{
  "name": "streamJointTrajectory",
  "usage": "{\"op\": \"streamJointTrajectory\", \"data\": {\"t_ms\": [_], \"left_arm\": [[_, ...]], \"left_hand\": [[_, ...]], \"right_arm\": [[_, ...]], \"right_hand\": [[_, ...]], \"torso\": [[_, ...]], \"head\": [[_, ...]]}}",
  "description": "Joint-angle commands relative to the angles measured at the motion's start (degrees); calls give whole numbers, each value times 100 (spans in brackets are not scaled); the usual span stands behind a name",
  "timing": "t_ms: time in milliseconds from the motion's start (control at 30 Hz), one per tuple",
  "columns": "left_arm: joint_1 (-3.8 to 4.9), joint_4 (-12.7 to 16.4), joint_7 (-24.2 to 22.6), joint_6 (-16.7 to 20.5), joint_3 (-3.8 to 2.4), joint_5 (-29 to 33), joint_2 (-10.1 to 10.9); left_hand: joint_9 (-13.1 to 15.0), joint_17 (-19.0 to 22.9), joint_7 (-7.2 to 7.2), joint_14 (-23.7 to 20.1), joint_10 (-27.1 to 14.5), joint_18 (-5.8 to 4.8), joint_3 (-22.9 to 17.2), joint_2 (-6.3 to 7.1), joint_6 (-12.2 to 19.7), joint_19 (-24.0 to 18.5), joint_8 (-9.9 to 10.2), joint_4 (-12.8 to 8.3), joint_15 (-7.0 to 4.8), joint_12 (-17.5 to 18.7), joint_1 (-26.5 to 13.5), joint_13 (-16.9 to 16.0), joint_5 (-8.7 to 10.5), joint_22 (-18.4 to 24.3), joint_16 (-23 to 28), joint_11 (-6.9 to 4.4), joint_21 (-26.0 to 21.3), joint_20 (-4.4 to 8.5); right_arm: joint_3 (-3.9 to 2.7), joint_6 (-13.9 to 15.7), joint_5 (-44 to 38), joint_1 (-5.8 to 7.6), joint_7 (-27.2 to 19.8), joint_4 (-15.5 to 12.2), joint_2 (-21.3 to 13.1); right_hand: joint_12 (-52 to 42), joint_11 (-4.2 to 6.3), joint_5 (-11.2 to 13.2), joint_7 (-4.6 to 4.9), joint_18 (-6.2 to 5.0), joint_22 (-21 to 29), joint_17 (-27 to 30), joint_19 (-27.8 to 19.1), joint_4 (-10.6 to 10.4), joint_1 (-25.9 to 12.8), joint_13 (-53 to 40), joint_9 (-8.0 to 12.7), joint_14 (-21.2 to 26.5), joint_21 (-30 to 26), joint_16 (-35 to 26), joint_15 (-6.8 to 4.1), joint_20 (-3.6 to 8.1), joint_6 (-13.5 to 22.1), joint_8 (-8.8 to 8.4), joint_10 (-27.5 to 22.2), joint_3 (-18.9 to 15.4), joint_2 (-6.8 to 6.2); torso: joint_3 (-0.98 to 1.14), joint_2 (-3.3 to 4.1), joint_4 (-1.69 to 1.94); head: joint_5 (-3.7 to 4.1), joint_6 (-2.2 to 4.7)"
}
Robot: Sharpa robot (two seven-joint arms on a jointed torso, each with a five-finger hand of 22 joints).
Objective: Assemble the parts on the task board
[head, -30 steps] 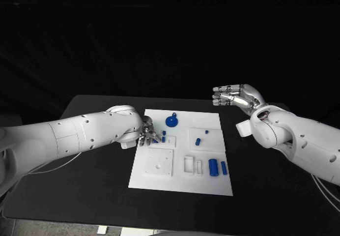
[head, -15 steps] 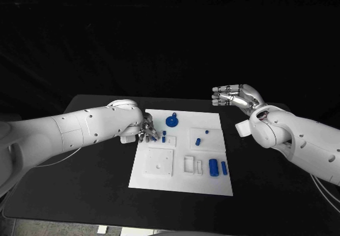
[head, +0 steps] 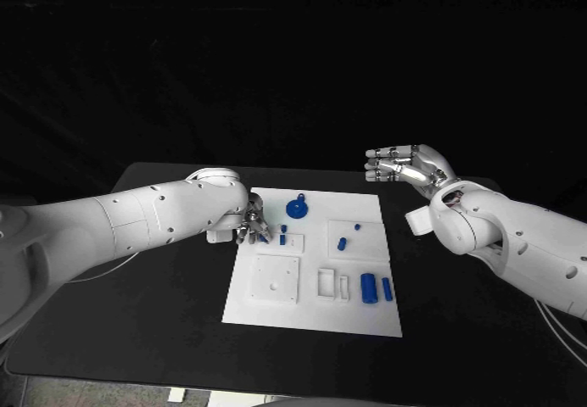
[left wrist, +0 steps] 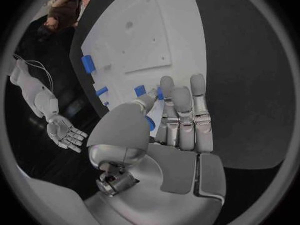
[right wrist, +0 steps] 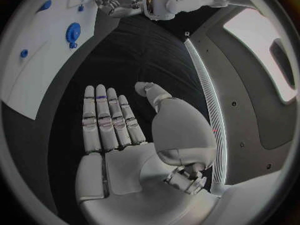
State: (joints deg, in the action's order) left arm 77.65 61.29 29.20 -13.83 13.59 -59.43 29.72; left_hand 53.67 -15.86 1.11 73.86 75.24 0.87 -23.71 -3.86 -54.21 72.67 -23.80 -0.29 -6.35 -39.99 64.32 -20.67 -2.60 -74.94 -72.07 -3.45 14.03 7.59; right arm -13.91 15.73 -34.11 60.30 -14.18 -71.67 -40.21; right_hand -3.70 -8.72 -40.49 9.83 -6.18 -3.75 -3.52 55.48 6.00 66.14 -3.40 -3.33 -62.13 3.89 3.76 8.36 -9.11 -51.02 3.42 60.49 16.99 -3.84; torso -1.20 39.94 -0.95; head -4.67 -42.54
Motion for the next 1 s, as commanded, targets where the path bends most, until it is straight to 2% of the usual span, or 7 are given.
{"op": "streamJointTrajectory", "data": {"t_ms": [33,400,1000], "left_arm": [[3,-25,-1,-272,0,-65,-54],[2,-50,-4,-237,0,-45,-113],[-6,-114,9,-323,3,-237,-165]], "left_hand": [[-26,3,-29,-43,-5,-87,-360,-174,-9,-29,-39,-398,-4,-25,198,10,-17,-108,-26,9,34,-6],[-42,12,-32,-34,-9,-87,-329,-189,8,-24,-76,-368,-6,-38,176,16,-17,-105,-29,7,40,-5],[-64,20,-31,-40,-18,-87,-333,-174,24,-27,-106,-380,-6,-53,213,20,-17,-108,-38,8,42,-6]], "right_arm": [[-4,-97,-5,-3,-38,-4,8],[-4,-100,-5,-3,-38,-6,13],[-4,-107,-5,-4,-41,-6,14]], "right_hand": [[23,-3,-39,-4,-64,7,7,-42,-17,-18,9,8,45,-2,-19,12,-18,46,-18,-54,-52,43],[23,-3,-39,-4,-64,7,7,-42,-17,-18,9,8,45,-2,-19,12,-18,46,-18,-54,-52,43],[23,-3,-39,-4,-64,7,7,-42,-17,-18,9,8,45,-2,-19,12,-18,46,-18,-54,-52,43]], "torso": [[-2,-1,4],[4,-3,1],[-2,-1,1]], "head": [[5,-7],[0,-1],[8,-13]]}}
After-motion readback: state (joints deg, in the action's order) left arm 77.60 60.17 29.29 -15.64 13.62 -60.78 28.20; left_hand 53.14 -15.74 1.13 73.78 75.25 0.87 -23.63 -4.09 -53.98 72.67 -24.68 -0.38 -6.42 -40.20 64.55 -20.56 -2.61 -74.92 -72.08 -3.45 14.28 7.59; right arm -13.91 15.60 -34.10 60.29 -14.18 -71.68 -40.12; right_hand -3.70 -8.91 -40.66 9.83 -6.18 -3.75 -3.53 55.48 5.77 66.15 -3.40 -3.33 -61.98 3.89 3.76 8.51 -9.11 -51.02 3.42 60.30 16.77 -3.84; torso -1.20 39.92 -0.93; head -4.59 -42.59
